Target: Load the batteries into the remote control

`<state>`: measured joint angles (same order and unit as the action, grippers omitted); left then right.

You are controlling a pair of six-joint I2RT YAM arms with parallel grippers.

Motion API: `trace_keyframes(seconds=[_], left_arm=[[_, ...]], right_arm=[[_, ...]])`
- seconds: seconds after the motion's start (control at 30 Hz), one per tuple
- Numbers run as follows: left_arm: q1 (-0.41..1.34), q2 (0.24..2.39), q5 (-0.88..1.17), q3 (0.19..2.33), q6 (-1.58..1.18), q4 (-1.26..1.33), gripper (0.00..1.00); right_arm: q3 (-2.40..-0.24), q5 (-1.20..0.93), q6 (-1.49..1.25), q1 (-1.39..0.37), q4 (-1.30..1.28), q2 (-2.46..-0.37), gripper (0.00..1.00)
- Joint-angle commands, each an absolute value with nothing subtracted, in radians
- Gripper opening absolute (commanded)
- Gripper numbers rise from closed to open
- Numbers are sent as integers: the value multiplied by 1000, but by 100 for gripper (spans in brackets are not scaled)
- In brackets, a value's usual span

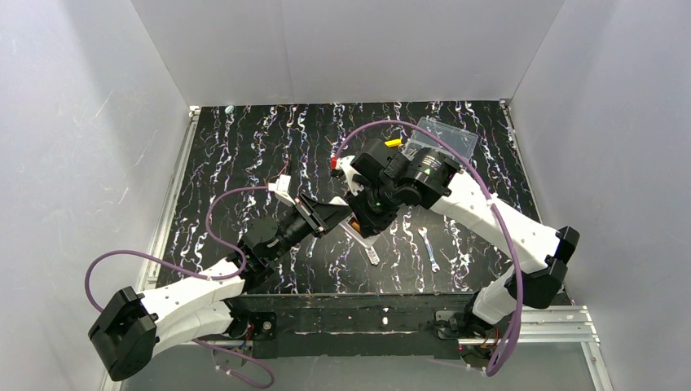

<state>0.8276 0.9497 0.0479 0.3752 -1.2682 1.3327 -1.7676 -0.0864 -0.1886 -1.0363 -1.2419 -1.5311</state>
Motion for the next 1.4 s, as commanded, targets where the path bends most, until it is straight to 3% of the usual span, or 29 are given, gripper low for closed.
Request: trace_keyframes(seconds=[0.0, 0.6, 1.07, 1.37], left_arm=[[834, 914, 48, 414, -1267, 1433, 0], [835, 919, 50, 416, -1269, 1436, 0], [837, 919, 47, 410, -1272, 1433, 0], [836, 924, 47, 408, -1292, 1425, 0]], right_arm=[[-1809, -68, -200, -1042, -1266, -1538, 3], [-1813, -92, -212, -1042, -1234, -1545, 27], [-1832, -86, -212, -1042, -1218, -1544, 33], [-1838, -69, -212, -1042, -1188, -1509, 46]])
